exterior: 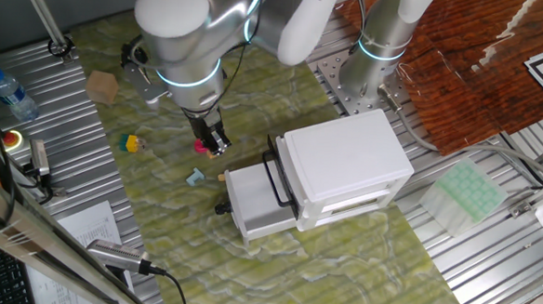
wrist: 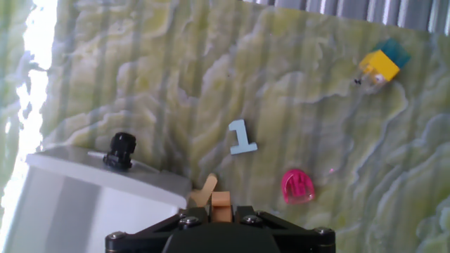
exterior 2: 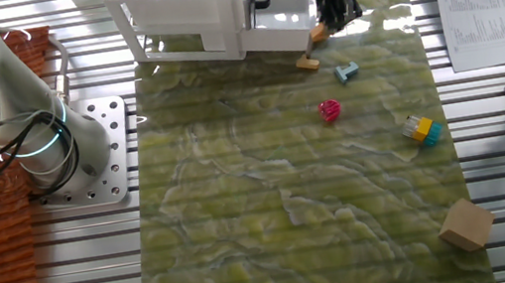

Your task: Put things in the drawer

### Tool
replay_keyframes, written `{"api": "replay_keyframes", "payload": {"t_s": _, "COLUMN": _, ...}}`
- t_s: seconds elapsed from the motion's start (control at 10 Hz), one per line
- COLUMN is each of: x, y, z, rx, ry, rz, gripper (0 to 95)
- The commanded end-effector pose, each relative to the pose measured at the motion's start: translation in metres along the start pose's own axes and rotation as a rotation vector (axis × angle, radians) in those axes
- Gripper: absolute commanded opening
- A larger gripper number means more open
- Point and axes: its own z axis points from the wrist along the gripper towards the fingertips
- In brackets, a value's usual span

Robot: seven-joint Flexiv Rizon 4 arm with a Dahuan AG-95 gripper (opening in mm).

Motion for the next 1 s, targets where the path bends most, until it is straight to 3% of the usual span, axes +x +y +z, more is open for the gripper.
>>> {"api": "replay_keyframes", "payload": {"t_s": 0.1, "x": -0.001, "y": 0.0, "z": 0.001, "rx": -0.048, "ry": 0.007, "rz": 0.022, "gripper": 0.0}}
{"api": "replay_keyframes", "payload": {"t_s": 0.2, "x": -0.001, "y": 0.0, "z": 0.001, "rx": -0.05, "ry": 0.005, "rz": 0.041, "gripper": 0.0}}
{"api": "replay_keyframes", "payload": {"t_s": 0.3, "x": 0.007, "y": 0.028, "z": 0.005, "rx": -0.047, "ry": -0.001, "rz": 0.073, "gripper": 0.0}}
{"api": "replay_keyframes", "payload": {"t_s": 0.6, "x": 0.018, "y": 0.068, "z": 0.016, "rx": -0.041, "ry": 0.011, "rz": 0.124, "gripper": 0.0}}
{"api": "replay_keyframes", "payload": {"t_s": 0.8, "x": 0.019, "y": 0.07, "z": 0.015, "rx": -0.053, "ry": 0.038, "rz": 0.127, "gripper": 0.0}}
{"api": "replay_keyframes", "payload": {"t_s": 1.0, "x": 0.018, "y": 0.07, "z": 0.017, "rx": -0.057, "ry": 0.043, "rz": 0.127, "gripper": 0.0}}
